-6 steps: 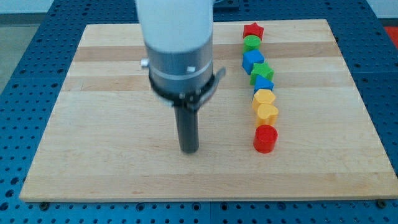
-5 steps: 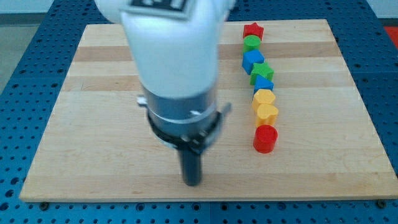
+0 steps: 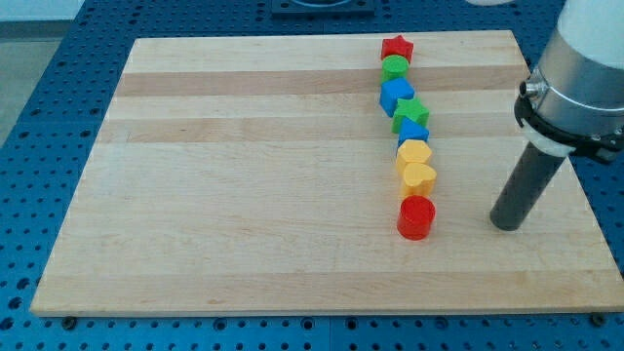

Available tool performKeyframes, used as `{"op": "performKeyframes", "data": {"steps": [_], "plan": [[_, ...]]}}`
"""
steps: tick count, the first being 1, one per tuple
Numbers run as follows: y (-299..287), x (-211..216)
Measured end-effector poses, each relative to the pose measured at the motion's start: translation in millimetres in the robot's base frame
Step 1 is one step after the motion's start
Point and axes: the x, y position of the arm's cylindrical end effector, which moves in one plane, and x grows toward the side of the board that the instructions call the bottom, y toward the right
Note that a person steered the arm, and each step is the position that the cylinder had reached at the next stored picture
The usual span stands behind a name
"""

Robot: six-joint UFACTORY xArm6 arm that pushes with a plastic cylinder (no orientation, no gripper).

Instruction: Push the red circle down and slightly left

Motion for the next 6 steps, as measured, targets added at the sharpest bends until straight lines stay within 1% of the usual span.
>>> {"op": "performKeyframes", "data": {"steps": [1, 2, 5, 6], "plan": [[-51, -26], [-63, -29], [-57, -20], [-73, -20]]}}
